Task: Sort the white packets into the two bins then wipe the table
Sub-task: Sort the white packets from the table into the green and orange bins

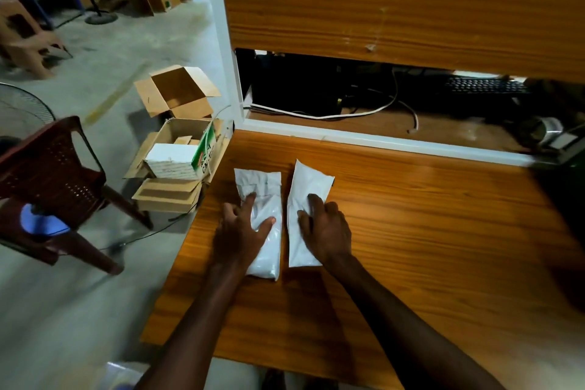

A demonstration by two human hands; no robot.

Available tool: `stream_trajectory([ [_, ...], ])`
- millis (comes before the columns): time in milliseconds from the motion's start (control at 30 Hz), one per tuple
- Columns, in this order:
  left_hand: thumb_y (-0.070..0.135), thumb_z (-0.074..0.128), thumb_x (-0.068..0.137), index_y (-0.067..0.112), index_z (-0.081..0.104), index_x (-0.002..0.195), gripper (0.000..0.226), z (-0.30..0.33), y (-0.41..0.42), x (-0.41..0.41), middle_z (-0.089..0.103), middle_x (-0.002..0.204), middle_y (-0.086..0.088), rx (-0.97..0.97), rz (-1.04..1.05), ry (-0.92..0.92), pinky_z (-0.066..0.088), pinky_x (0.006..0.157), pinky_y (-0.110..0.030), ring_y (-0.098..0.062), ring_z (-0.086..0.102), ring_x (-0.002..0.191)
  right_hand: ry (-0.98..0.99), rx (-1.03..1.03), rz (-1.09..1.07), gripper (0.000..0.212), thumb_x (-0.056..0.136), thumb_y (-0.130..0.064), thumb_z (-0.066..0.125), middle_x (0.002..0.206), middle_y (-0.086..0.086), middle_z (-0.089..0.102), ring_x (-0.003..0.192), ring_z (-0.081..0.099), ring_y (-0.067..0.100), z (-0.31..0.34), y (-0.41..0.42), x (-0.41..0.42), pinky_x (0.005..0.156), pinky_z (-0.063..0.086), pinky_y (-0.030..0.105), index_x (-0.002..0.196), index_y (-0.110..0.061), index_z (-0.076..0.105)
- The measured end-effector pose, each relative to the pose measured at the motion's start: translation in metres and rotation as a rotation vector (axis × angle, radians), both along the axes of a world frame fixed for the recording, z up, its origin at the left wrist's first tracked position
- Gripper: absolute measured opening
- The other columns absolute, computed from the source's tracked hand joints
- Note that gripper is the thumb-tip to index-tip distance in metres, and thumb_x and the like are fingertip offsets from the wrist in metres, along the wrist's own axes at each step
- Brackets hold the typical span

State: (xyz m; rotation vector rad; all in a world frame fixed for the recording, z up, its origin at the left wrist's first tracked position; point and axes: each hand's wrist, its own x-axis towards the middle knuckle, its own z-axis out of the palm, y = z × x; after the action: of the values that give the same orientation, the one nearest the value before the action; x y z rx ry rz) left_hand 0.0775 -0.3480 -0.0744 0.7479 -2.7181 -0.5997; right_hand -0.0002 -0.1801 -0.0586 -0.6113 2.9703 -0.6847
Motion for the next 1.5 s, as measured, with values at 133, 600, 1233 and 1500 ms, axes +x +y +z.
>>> stream_trajectory([
  [133,0.053,0.072,0.081,0.032,0.043,0.146,0.074,0.01,0.013,0.002,0.046,0.123,-0.011,0.245,0.018,0.081,0.04,0.068,-0.019,-0.012,0.047,0.091,-0.039,-0.172,-0.049,0.046,0.103,-0.041,0.047,0.127,0.016,0.051,0.105,0.06,0.033,0.008,0.012,0.005,0.076,0.043,0.032,0.145,-0.022,0.044],
  [600,0.052,0.074,0.078,0.044,0.044,0.142,0.072,0.037,0.093,-0.022,0.039,0.144,-0.001,0.68,-0.219,0.157,0.04,0.078,-0.017,-0.007,0.038,0.117,0.159,-0.495,-0.232,0.048,0.091,-0.042,0.071,0.129,0.001,0.05,0.113,0.045,-0.014,0.021,0.137,0.028,0.084,0.052,0.023,0.133,-0.022,0.062],
  [1233,0.061,0.074,0.07,0.046,0.041,0.142,0.08,0.064,0.391,-0.021,0.036,0.151,0.006,0.789,-0.665,0.093,0.047,0.098,-0.036,-0.009,0.037,0.129,0.324,-0.453,-0.673,0.048,0.086,-0.033,0.078,0.126,0.003,0.051,0.108,0.049,0.002,0.04,0.441,0.116,0.085,0.039,-0.001,0.129,-0.016,0.066],
  [1500,0.055,0.074,0.067,0.041,0.048,0.141,0.08,0.087,0.536,-0.016,0.039,0.127,0.007,0.78,-0.733,0.127,0.041,0.1,-0.031,-0.009,0.039,0.122,0.379,-0.458,-0.715,0.05,0.083,-0.034,0.073,0.126,0.003,0.05,0.111,0.043,-0.004,0.049,0.574,0.133,0.087,0.036,-0.004,0.128,-0.013,0.066],
])
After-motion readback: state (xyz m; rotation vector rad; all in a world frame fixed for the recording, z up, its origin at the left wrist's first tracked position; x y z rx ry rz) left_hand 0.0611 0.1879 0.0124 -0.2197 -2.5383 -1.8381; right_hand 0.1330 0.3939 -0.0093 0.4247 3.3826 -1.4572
